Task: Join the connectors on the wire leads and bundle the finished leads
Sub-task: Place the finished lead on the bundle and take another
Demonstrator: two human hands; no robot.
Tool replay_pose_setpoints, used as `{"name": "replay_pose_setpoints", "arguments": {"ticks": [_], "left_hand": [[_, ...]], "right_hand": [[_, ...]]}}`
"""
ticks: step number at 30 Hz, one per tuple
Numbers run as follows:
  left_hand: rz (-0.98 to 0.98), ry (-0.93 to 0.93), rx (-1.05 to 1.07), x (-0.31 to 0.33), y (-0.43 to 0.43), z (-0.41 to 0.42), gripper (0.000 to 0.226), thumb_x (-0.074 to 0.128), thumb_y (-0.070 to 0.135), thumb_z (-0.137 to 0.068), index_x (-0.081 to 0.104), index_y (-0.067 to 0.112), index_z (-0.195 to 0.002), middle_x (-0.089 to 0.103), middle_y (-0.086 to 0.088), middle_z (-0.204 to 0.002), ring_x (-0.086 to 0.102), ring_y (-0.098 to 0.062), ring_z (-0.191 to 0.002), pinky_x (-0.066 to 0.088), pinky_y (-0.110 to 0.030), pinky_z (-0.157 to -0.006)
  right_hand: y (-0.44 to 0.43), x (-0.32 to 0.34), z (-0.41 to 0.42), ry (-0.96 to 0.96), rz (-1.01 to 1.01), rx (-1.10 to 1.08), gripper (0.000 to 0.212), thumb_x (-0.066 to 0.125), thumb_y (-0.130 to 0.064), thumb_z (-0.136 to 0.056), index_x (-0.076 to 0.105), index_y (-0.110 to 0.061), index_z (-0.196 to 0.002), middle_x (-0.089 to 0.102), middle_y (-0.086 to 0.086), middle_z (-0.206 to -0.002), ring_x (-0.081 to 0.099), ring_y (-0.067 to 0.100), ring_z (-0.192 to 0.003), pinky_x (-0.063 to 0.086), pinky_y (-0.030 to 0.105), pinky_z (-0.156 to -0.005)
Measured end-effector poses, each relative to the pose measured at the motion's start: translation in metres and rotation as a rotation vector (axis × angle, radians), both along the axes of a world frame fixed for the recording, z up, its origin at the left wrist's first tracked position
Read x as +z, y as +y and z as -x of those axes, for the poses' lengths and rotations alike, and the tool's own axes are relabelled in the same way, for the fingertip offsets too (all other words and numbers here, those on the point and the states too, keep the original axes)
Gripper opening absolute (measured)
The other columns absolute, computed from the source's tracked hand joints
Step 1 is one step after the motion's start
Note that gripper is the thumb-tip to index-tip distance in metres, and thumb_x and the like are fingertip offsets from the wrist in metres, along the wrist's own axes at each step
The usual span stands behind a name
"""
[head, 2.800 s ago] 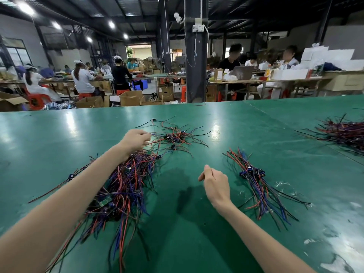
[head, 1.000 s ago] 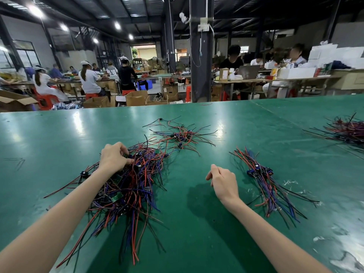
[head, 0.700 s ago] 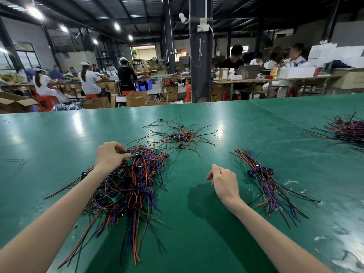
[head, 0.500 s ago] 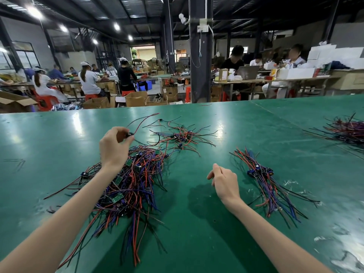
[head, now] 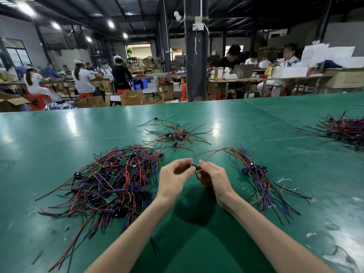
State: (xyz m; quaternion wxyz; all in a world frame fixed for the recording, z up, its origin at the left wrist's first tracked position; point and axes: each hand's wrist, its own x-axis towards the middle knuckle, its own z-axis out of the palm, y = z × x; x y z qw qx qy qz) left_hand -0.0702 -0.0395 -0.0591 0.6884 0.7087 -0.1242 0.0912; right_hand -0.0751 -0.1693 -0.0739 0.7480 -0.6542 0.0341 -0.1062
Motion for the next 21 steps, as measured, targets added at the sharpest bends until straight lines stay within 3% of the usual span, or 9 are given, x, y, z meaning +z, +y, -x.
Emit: {"name": "replay_pose_setpoints", "arguments": {"ticks": [4, 10, 14, 21], "left_hand": [[0.155, 0.129, -0.04, -0.007, 0.003, 0.001, 0.021, 0.068, -0.007, -0.079, 0.072, 0.01, -0.09, 0.073, -0.004, -0.086, 0.066, -0.016, -0.083, 0.054, -0.024, -0.082], [0.414, 0.243, -0.134, -0.007, 0.009, 0.003, 0.036, 0.06, -0.016, -0.081, 0.062, 0.01, -0.106, 0.069, -0.007, -0.089, 0.066, -0.018, -0.082, 0.057, -0.021, -0.072], [0.567, 0.356, -0.148, -0.001, 0.013, 0.002, 0.031, 0.054, -0.021, -0.081, 0.065, 0.002, -0.098, 0.065, -0.01, -0.088, 0.068, -0.017, -0.074, 0.057, -0.021, -0.068], [0.662, 0.359, -0.144, 0.001, 0.015, 0.0, 0.017, 0.055, -0.014, -0.084, 0.056, 0.002, -0.081, 0.062, -0.014, -0.085, 0.067, -0.017, -0.071, 0.058, -0.023, -0.068]], "right_hand": [[0.005, 0.001, 0.003, -0.001, -0.041, 0.064, 0.023, 0.06, -0.009, -0.091, 0.058, -0.008, -0.068, 0.057, 0.0, -0.052, 0.043, 0.007, -0.041, 0.035, 0.016, -0.043], [0.003, 0.008, 0.01, 0.049, -0.193, 0.053, 0.008, 0.062, -0.003, -0.088, 0.063, -0.004, -0.08, 0.061, 0.006, -0.061, 0.052, 0.013, -0.047, 0.047, 0.021, -0.048], [-0.001, 0.013, 0.013, 0.048, -0.285, 0.057, 0.003, 0.062, 0.003, -0.085, 0.064, 0.001, -0.083, 0.061, 0.01, -0.064, 0.055, 0.016, -0.05, 0.05, 0.023, -0.05], [-0.002, 0.013, 0.011, 0.104, -0.338, 0.04, 0.008, 0.061, 0.001, -0.087, 0.064, 0.0, -0.08, 0.064, 0.008, -0.062, 0.059, 0.012, -0.047, 0.053, 0.022, -0.049]]}}
